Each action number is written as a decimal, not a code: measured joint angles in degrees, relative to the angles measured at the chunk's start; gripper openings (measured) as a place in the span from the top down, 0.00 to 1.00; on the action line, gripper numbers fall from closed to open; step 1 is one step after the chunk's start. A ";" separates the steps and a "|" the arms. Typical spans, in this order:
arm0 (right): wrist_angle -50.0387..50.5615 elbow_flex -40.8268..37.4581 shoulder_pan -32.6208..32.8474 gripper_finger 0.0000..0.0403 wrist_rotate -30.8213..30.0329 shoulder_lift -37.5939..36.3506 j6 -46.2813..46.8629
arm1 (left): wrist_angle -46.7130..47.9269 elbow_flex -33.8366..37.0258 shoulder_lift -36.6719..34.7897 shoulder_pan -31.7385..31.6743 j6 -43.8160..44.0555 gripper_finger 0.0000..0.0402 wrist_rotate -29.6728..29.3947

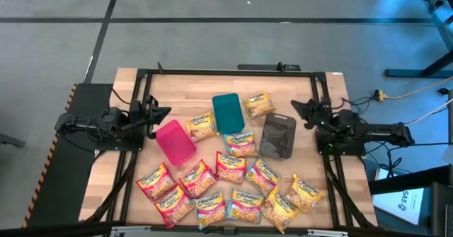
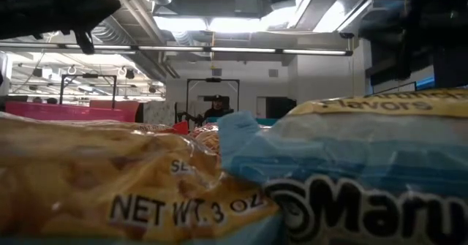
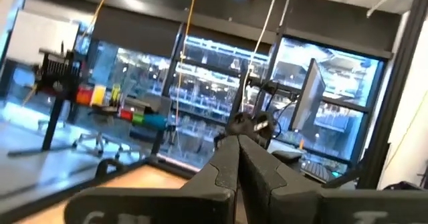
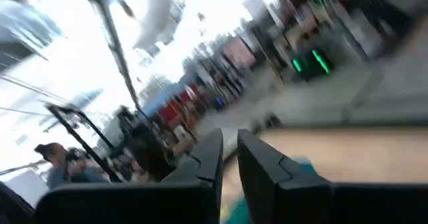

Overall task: Sort Maruchan noodles
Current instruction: Put the yellow noodle pack into the black bin

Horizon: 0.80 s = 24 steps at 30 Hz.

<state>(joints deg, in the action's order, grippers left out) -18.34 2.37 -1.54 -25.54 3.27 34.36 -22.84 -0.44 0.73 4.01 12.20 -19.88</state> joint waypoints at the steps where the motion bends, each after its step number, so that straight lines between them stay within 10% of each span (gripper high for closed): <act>1: -2.63 0.51 0.00 0.86 0.04 -0.02 -2.89 | 1.08 -0.01 0.00 0.00 0.95 0.99 -0.38; 10: -16.14 8.61 0.00 0.65 0.53 0.24 -27.03 | 1.72 0.01 0.00 0.01 2.64 0.99 -3.28; 24: 41.54 49.86 -2.90 0.56 -16.77 31.56 -23.51 | 3.70 0.01 0.01 0.00 9.85 0.99 -5.14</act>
<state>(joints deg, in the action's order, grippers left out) 23.20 52.22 -4.44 -42.32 34.83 10.85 -19.14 -0.43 0.74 4.01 22.05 -25.02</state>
